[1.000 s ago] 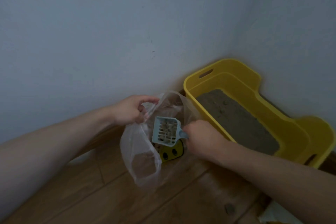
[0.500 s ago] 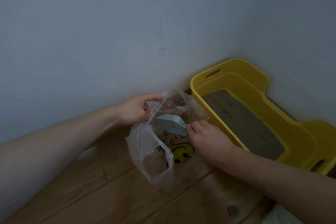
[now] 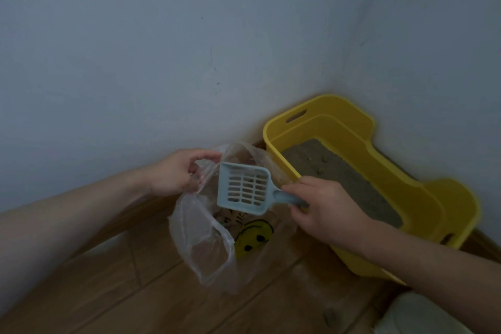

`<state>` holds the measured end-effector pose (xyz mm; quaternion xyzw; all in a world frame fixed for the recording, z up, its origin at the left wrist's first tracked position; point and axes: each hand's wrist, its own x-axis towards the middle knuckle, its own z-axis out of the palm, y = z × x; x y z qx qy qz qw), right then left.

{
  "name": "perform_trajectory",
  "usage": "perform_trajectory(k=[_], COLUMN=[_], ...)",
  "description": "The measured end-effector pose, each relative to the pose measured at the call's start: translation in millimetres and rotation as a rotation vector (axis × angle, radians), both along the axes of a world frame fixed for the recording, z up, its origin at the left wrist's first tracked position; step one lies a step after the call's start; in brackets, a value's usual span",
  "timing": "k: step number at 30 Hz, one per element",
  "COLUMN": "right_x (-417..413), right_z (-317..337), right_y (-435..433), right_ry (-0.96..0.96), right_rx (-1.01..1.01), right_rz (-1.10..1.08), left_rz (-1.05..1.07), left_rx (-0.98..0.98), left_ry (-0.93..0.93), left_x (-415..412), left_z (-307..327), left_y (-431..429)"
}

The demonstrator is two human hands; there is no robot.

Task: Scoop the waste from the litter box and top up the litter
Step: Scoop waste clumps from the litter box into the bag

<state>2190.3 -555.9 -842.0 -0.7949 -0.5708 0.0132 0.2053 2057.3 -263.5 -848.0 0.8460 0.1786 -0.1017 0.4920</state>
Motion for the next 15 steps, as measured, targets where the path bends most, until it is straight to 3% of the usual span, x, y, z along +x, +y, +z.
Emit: perform_trajectory(k=[6,10,15], right_x=[19,51,98], right_z=[24,39,21], right_y=[-17,-31,-52], right_ry=[0.127,0.189,0.191], right_rx=[0.079,0.132,-0.184], right_rz=[-0.191,-0.446,-0.726], left_rz=[-0.017,-0.029,-0.070], left_rx=[0.039,0.028,0.008], left_ry=[-0.009,-0.023,-0.058], left_x=[6,11,24], left_z=[-5,-8,-5], left_y=[-2,-6,-22])
